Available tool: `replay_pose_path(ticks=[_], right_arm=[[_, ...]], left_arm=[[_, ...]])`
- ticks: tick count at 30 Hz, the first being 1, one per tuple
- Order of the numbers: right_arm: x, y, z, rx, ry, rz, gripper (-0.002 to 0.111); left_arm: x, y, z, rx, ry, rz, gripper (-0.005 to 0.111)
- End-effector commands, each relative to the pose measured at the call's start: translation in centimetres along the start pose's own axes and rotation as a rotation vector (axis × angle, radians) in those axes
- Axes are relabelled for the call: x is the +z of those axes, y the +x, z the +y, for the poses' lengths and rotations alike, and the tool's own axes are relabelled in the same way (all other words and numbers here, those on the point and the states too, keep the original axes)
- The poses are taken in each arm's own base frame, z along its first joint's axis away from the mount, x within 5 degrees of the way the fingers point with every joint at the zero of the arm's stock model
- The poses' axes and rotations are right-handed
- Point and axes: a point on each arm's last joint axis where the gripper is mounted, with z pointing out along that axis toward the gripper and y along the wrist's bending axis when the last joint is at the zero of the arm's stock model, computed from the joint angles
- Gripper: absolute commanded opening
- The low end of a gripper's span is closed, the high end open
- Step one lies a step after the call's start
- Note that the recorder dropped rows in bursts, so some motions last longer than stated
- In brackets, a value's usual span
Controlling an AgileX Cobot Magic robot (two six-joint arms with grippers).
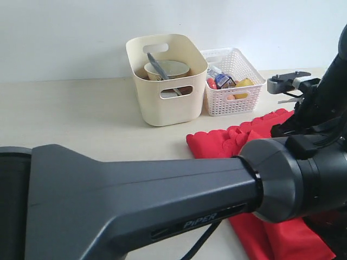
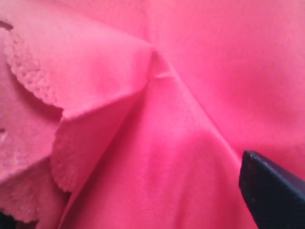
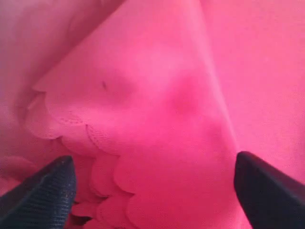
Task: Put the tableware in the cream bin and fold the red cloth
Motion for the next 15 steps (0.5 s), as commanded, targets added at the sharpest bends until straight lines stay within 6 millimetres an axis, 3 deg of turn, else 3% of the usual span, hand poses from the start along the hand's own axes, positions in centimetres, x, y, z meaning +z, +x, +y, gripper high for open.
replay_pose_path(ticks=[1,9,15], right_arm=[[0.6,0.1,-1.0,0.043,0.098,0.051,0.083],[0.4,0.5,-2.8,0.127,0.299,0.083,0.074],[0.7,1.2,-3.1,0.151,0.342,0.119,0.070]], left_arm=[[-0.9,-0.2,-0.5,-0.003,-0.007,0.003,0.094],[-1.5,0.4,0.6,-0.005,-0.177,0.066,0.094],[-2.9,-0.1,1.4,-0.014,-0.251,0.030,0.094]])
